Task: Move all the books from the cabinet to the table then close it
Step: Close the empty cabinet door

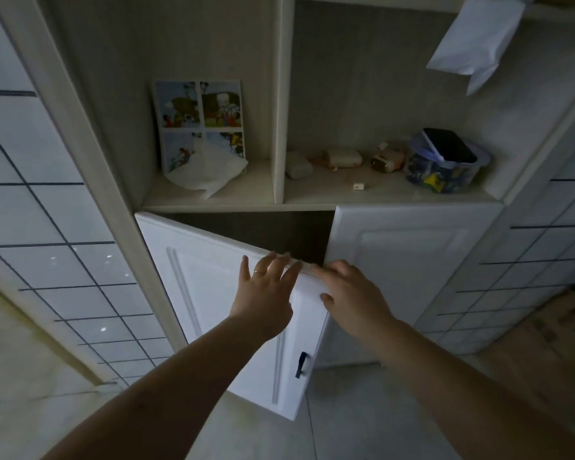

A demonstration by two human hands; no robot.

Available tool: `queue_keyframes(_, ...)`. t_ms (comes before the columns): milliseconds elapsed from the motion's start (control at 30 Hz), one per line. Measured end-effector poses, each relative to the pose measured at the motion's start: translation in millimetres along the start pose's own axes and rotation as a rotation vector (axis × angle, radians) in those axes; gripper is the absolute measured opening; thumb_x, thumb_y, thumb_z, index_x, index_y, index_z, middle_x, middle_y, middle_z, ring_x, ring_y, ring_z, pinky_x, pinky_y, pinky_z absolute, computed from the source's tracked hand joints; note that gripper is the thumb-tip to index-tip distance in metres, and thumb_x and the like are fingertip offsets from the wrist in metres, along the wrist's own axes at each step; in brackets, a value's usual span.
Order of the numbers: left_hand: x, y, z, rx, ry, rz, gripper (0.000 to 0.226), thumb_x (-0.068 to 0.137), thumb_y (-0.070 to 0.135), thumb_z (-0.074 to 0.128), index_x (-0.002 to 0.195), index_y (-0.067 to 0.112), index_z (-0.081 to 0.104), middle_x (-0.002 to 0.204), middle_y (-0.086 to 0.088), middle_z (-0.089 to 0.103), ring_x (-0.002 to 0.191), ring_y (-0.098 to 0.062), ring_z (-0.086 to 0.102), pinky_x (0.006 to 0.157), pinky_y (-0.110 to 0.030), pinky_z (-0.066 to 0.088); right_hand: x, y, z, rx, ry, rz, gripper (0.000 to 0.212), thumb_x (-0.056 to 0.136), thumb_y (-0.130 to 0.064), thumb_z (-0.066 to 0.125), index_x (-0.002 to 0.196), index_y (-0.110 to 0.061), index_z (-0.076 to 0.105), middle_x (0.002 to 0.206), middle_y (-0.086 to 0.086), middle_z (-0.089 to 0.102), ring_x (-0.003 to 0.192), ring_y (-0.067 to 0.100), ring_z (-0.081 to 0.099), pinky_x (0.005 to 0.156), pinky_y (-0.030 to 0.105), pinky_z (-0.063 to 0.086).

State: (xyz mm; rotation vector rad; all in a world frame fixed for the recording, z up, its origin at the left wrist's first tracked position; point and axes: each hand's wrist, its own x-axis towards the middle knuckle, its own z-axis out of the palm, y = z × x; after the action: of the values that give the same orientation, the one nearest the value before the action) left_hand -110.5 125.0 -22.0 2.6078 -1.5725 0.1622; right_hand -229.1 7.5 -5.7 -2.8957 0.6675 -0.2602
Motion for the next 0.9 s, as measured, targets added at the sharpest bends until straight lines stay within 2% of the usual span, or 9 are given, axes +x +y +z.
queue_keyframes(233,42.9,-4.3,6.1,0.044,-0.027,0.008,0.071,0.094,0.038,0.047,0.151,0.028,0.005,0.162,0.002,0.005,0.149,-0.024,0.002,0.117,-0.057,0.001,44.5,26.3,1.2,-0.116,-0.045,-0.009,0.063,0.092,-0.034,0.055,0.147,-0.024,0.025,0.144,0.002,0.041,0.13,0.022,0.042,0.105,0.032,0.039)
queue_keyframes(300,58.6,-10.1,6.7,0.047,-0.025,0.021,0.071,0.095,0.037,0.045,0.151,0.026,0.004,0.162,0.002,0.005,0.149,-0.023,0.003,0.118,-0.056,0.001,58.4,32.7,2.5,-0.158,-0.073,0.009,0.068,0.092,-0.034,0.054,0.149,-0.023,0.019,0.151,0.003,0.033,0.138,0.024,0.033,0.112,0.039,0.032)
queue_keyframes(367,71.8,-17.6,7.5,0.067,-0.035,0.042,0.071,0.095,0.036,0.044,0.151,0.024,0.002,0.162,0.003,0.003,0.149,-0.022,0.003,0.117,-0.055,-0.001,71.2,36.3,2.8,-0.189,-0.11,0.039,0.073,0.092,-0.035,0.052,0.15,-0.023,0.01,0.157,0.005,0.02,0.145,0.024,0.018,0.117,0.046,0.018)
queue_keyframes(433,83.6,-25.8,10.0,0.073,-0.041,0.068,0.072,0.095,0.035,0.043,0.151,0.023,-0.001,0.162,0.003,0.001,0.148,-0.021,0.002,0.116,-0.055,-0.002,84.2,37.9,4.0,-0.224,-0.144,0.075,0.076,0.093,-0.037,0.049,0.151,-0.024,0.002,0.16,0.006,0.006,0.148,0.024,0.005,0.117,0.049,0.006)
queue_keyframes(533,100.6,-36.9,14.6,0.071,-0.039,0.104,0.074,0.095,0.036,0.042,0.151,0.023,-0.004,0.162,0.003,-0.002,0.148,-0.021,0.001,0.116,-0.055,-0.002,104.4,39.6,7.8,-0.265,-0.172,0.122,0.078,0.094,-0.041,0.045,0.15,-0.023,-0.006,0.161,0.007,-0.006,0.148,0.024,-0.006,0.116,0.05,-0.003)
queue_keyframes(733,121.9,-53.1,20.1,0.078,-0.018,0.148,0.074,0.095,0.038,0.039,0.151,0.023,-0.006,0.162,0.004,-0.004,0.148,-0.021,0.001,0.115,-0.054,-0.004,129.6,40.4,20.4,-0.245,-0.151,0.193,0.081,0.093,-0.042,0.045,0.149,-0.024,-0.011,0.16,0.007,-0.011,0.147,0.023,-0.012,0.116,0.05,-0.007)
queue_keyframes(900,128.8,-57.6,25.2,0.06,-0.03,0.17,0.075,0.095,0.044,0.036,0.15,0.023,-0.01,0.161,0.002,-0.013,0.148,-0.023,-0.009,0.112,-0.056,-0.014,140.3,41.0,27.6,-0.263,-0.132,0.219,0.084,0.093,-0.045,0.045,0.149,-0.023,-0.013,0.159,0.007,-0.016,0.147,0.023,-0.014,0.116,0.049,-0.006)
